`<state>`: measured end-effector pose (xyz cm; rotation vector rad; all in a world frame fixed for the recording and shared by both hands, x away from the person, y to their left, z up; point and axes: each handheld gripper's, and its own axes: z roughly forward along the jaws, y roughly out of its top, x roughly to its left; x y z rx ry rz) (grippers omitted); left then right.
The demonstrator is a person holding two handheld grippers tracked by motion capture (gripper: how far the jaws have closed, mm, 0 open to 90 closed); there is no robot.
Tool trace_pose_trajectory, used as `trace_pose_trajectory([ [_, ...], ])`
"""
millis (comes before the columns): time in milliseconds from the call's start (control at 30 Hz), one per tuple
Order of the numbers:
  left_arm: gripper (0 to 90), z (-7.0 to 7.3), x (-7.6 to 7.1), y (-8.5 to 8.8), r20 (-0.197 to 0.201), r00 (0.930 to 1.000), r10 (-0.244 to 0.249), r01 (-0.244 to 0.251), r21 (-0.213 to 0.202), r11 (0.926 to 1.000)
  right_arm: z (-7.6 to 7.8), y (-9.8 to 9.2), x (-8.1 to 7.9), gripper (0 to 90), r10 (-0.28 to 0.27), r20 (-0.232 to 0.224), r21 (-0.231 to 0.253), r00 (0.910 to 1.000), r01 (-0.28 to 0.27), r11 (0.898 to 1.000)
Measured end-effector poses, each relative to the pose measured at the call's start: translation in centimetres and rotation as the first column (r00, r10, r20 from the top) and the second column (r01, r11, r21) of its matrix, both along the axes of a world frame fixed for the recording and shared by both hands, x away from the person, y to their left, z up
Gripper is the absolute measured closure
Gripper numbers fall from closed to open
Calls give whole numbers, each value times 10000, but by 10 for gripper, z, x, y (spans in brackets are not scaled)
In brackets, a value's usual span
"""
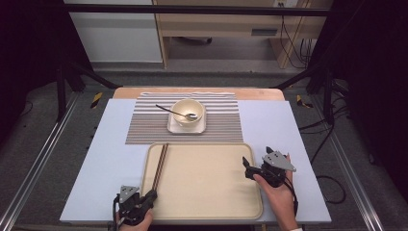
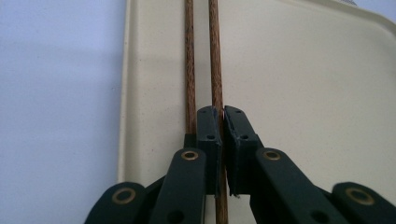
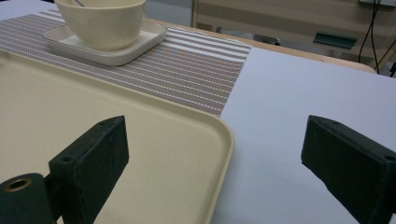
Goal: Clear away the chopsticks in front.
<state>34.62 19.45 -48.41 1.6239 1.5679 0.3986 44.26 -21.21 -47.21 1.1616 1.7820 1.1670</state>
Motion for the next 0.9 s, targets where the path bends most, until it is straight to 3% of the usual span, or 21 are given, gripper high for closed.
trace_pose_trajectory([
  [900,827,1,-1,-1,173,9998,116,-117,44,9999,0,1,0,76,15,-23,-29,10000,-15,10000],
])
